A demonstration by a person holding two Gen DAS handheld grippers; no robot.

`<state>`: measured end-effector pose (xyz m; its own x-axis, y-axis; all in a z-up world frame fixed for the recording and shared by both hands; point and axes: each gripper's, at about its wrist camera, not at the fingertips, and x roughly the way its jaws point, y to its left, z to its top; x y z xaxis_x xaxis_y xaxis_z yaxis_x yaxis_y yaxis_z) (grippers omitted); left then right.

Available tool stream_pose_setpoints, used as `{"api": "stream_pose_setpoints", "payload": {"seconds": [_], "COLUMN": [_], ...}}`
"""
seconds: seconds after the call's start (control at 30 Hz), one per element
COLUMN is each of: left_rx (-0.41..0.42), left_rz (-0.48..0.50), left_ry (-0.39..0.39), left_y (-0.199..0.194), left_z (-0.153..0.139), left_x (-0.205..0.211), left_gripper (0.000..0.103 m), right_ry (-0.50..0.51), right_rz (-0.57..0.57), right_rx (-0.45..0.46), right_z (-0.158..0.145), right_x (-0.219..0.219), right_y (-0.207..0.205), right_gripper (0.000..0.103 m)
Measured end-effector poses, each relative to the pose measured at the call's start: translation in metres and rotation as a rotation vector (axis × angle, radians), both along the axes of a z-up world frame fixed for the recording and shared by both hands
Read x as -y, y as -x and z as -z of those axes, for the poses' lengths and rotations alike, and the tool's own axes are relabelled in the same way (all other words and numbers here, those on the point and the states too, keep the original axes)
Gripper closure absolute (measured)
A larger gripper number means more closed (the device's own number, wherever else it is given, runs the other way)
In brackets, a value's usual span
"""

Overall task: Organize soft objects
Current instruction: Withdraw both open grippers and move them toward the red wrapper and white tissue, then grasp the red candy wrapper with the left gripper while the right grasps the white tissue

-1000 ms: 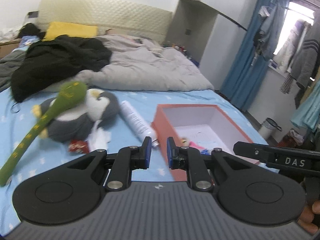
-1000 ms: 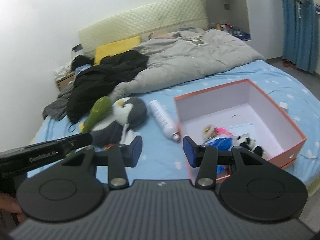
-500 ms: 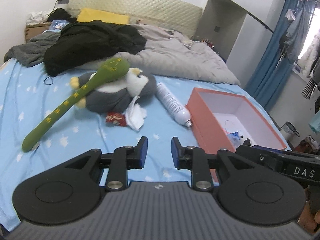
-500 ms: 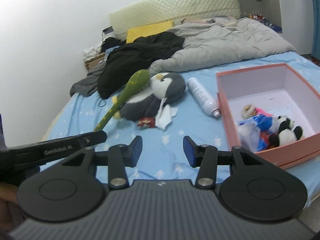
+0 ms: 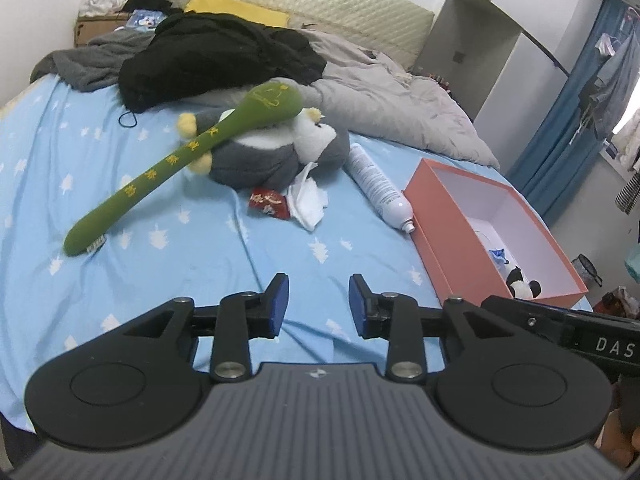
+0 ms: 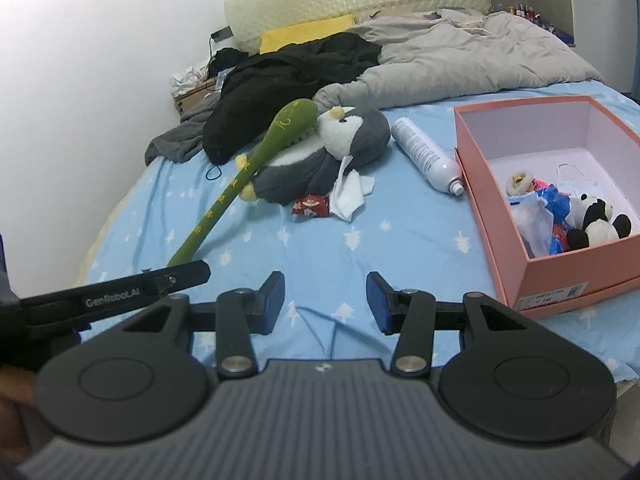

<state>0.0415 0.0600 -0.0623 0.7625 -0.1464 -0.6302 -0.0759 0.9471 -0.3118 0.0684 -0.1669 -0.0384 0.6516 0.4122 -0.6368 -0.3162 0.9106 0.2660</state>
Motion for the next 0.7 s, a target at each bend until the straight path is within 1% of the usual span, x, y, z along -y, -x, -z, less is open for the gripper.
{"api": "stream_pose_setpoints", "payload": {"seconds": [0.27,0.47,0.5,0.53,0.57,0.7], "left_rx": [0.002,-0.03,-0.035,-0.038,-0.041,-0.063], "left_rz": [-0.019,-0.035,-0.039,-0.043,-0.047,-0.05], "left_ry": [0.05,0.056,0.064,0.076,0.088,0.089], "left_y": [-0.024,-0.064,-0.072,-0.081,-0.09,-0.131], "left_z": [0.009,0.02,0.023,0.027,0.032,0.049], "left_x": [-0.014,-0.02,-0.021,-0.023,-0.025,-0.029], "left_gripper": [0.063,0.061,0.056,0.053,0.051,0.051], "right_ry": [0.034,0.021,0.016,0.016,0.018,0.043], "right_rz": [0.01,-0.003,-0.013,-0.017,-0.017,-0.028], "right_rx": [-0.022,-0.064,-0.071,-0.076,-0.079,-0.088], "right_z": [0.004,0.018,0.021,0.024,0.027,0.038], "right_x": [-0.008,-0.01,-0.011,-0.012,-0.013,-0.019], "right_y": [-0.02,-0.053,-0.061,-0.068,-0.076,-0.107], "right_gripper": [0.055,0.055,0.053,0.043,0.038,0.037]}}
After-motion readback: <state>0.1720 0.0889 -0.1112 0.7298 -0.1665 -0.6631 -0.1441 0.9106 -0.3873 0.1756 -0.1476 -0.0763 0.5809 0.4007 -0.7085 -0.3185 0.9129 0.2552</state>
